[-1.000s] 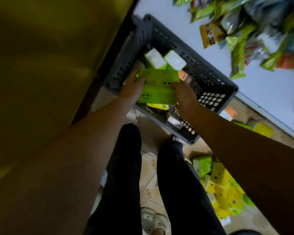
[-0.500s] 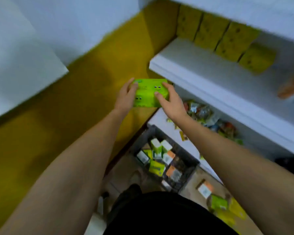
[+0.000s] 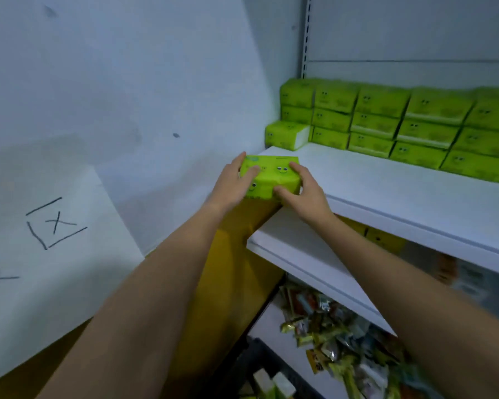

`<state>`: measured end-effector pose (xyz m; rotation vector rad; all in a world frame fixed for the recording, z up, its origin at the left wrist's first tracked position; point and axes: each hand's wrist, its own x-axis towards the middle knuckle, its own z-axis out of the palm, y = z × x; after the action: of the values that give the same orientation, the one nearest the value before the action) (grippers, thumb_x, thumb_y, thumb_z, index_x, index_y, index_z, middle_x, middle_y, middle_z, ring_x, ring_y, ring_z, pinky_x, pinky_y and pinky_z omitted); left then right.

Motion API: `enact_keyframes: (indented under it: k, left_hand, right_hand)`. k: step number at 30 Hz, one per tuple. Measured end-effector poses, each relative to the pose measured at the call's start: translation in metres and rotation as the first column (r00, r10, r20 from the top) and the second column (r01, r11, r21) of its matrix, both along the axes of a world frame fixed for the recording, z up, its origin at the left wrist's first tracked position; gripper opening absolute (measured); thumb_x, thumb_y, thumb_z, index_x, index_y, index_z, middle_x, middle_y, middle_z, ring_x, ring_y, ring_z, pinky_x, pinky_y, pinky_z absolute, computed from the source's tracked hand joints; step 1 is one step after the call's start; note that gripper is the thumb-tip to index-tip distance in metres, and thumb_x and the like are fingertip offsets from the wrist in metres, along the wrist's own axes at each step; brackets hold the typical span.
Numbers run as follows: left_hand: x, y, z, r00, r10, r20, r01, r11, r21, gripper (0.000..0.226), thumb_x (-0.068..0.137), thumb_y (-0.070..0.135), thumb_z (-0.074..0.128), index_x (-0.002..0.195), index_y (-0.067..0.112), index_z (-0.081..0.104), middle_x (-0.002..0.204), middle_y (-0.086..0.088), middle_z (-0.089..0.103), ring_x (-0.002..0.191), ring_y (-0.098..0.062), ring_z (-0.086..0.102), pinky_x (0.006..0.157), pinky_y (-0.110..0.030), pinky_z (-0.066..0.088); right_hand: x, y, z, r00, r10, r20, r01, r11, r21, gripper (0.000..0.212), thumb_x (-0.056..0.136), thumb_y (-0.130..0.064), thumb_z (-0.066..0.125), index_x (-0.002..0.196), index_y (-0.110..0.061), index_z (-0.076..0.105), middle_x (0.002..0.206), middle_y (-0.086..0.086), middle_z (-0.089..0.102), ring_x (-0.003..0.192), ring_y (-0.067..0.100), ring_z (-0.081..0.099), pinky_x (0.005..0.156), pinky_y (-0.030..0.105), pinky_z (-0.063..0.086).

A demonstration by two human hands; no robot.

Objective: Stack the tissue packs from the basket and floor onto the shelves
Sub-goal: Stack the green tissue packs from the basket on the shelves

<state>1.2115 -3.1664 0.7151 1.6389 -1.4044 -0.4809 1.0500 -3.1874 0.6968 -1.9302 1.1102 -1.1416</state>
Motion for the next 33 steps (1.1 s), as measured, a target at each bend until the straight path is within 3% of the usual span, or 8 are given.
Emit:
enact_keyframes:
  k: [4, 8, 12, 15, 20, 24, 30, 33]
  left_hand:
    - [0.002, -0.044, 0.014, 0.995, -0.042, -0.092, 0.046, 0.998, 0.043, 0.058, 0.093, 0.04, 0.051, 0.142, 0.015, 0.032, 0.142, -0.006, 0.044, 0.13, -0.02, 0.042, 0.1, -0.024, 0.032]
    - [0.013, -0.099, 0.022, 0.994, -0.053, -0.095, 0.064, 0.992, 0.111, 0.048, 0.082, 0.053, 0.057, 0.118, 0.023, 0.045, 0.124, -0.012, 0.053, 0.12, -0.027, 0.047, 0.1, -0.037, 0.039]
    - [0.028, -0.16, 0.028, 0.989, -0.13, -0.062, 0.134, 0.989, 0.06, 0.077, 0.054, 0.067, 0.055, 0.122, 0.032, 0.054, 0.123, -0.006, 0.059, 0.12, -0.025, 0.05, 0.103, -0.041, 0.04]
    - [0.043, -0.206, 0.026, 0.981, -0.19, -0.029, 0.19, 0.982, 0.009, 0.074, 0.055, 0.069, 0.054, 0.122, 0.037, 0.056, 0.117, 0.001, 0.065, 0.109, -0.021, 0.059, 0.097, -0.04, 0.046]
    - [0.051, -0.252, 0.024, 0.961, -0.226, -0.162, 0.217, 0.974, -0.071, 0.042, 0.083, 0.032, 0.059, 0.124, 0.025, 0.054, 0.116, 0.003, 0.062, 0.109, -0.019, 0.059, 0.095, -0.038, 0.048]
    - [0.044, -0.267, 0.013, 0.969, -0.183, -0.163, 0.17, 0.981, -0.093, 0.048, 0.084, 0.024, 0.054, 0.13, 0.012, 0.047, 0.128, -0.01, 0.054, 0.117, -0.025, 0.052, 0.098, -0.034, 0.043]
    - [0.03, -0.267, -0.003, 0.996, -0.085, -0.021, 0.08, 0.98, -0.183, 0.055, 0.083, 0.002, 0.052, 0.135, -0.002, 0.037, 0.124, -0.022, 0.036, 0.117, -0.033, 0.04, 0.098, -0.023, 0.028]
    - [0.033, -0.273, -0.003, 0.994, -0.102, -0.027, 0.098, 0.985, -0.144, 0.062, 0.082, 0.002, 0.052, 0.141, -0.001, 0.03, 0.126, -0.024, 0.043, 0.119, -0.036, 0.042, 0.1, -0.032, 0.031]
  right_hand:
    - [0.01, -0.038, 0.01, 0.995, -0.096, 0.033, 0.097, 0.995, -0.029, 0.063, 0.084, -0.018, 0.067, 0.139, -0.01, 0.037, 0.141, 0.008, 0.043, 0.129, 0.021, 0.041, 0.105, 0.027, 0.03]
    - [0.021, -0.084, 0.019, 0.98, -0.192, 0.048, 0.194, 0.979, -0.054, 0.061, 0.084, -0.017, 0.066, 0.139, -0.011, 0.038, 0.141, 0.006, 0.043, 0.13, 0.021, 0.039, 0.099, 0.02, 0.029]
    - [0.037, -0.134, 0.023, 0.947, -0.32, 0.024, 0.321, 0.944, -0.07, 0.061, 0.087, -0.022, 0.063, 0.141, -0.018, 0.036, 0.142, 0.004, 0.042, 0.126, 0.025, 0.03, 0.098, 0.024, 0.026]
    - [0.05, -0.172, 0.029, 0.926, -0.377, 0.002, 0.377, 0.924, -0.069, 0.06, 0.087, -0.023, 0.063, 0.14, -0.019, 0.035, 0.144, 0.003, 0.04, 0.127, 0.026, 0.029, 0.102, 0.028, 0.025]
    - [0.07, -0.219, 0.034, 0.921, -0.39, -0.003, 0.39, 0.92, -0.05, 0.061, 0.086, -0.011, 0.062, 0.141, -0.01, 0.035, 0.145, 0.011, 0.036, 0.134, 0.025, 0.033, 0.111, 0.038, 0.027]
    - [0.074, -0.228, 0.026, 0.886, -0.463, -0.007, 0.463, 0.886, 0.003, 0.052, 0.087, -0.007, 0.057, 0.136, -0.012, 0.041, 0.13, 0.015, 0.034, 0.108, 0.02, 0.048, 0.081, 0.008, 0.031]
    - [0.08, -0.236, 0.02, 0.856, -0.517, -0.017, 0.516, 0.856, -0.026, 0.045, 0.088, 0.002, 0.047, 0.132, -0.007, 0.044, 0.112, 0.016, 0.048, 0.093, 0.021, 0.047, 0.078, 0.021, 0.037]
    - [0.083, -0.238, 0.024, 0.895, -0.444, 0.037, 0.44, 0.895, 0.075, 0.053, 0.091, 0.002, 0.043, 0.141, -0.009, 0.032, 0.131, 0.016, 0.042, 0.099, 0.018, 0.048, 0.073, 0.015, 0.036]
